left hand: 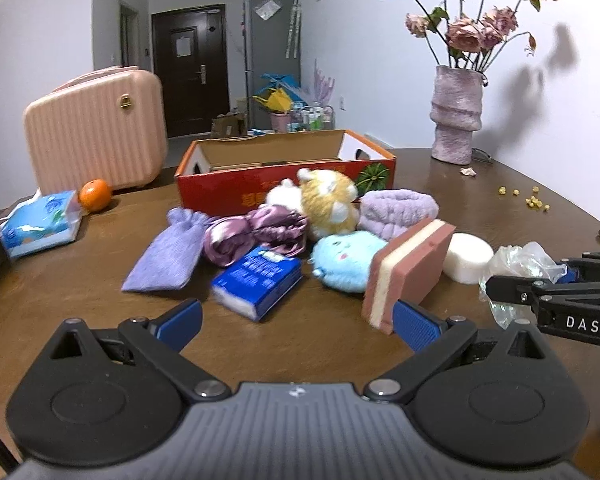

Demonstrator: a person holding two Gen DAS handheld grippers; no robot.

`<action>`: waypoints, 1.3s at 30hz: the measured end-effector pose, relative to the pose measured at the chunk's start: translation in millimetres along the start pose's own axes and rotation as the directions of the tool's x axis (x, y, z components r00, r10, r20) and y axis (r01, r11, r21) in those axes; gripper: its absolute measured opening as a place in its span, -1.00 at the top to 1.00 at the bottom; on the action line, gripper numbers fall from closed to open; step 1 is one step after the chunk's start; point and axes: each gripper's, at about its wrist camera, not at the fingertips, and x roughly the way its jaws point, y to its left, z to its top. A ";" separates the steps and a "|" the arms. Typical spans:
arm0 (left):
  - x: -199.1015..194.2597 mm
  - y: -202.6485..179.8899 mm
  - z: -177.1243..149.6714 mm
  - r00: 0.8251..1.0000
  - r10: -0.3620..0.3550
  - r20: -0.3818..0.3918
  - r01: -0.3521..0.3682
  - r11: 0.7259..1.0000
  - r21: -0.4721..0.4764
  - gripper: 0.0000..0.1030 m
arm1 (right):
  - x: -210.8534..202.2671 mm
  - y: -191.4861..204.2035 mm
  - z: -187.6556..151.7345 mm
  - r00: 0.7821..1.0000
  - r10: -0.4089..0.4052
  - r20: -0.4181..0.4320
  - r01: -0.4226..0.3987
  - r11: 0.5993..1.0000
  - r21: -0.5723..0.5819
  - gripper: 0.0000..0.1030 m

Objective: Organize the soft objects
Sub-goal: 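Grasp the pink-and-cream sponge with the left gripper while the right gripper holds the bag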

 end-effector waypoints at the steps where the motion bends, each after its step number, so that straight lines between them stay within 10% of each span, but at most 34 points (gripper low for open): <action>1: 3.5 -2.9 2.9 1.000 -0.006 -0.002 0.006 1.000 0.005 -1.00 | 1.5 -3.1 1.9 1.000 -0.006 0.004 0.006 1.000 0.002 0.30; 29: 106.4 -70.2 32.1 0.985 -0.166 -0.054 0.172 0.974 0.145 -1.00 | 43.8 -63.9 7.6 0.997 -0.056 0.058 0.045 0.985 0.164 0.29; 39: 112.1 -75.0 24.8 0.967 -0.247 -0.056 0.253 0.952 0.171 -0.43 | 46.8 -62.7 7.6 0.997 -0.063 0.052 0.054 0.985 0.165 0.29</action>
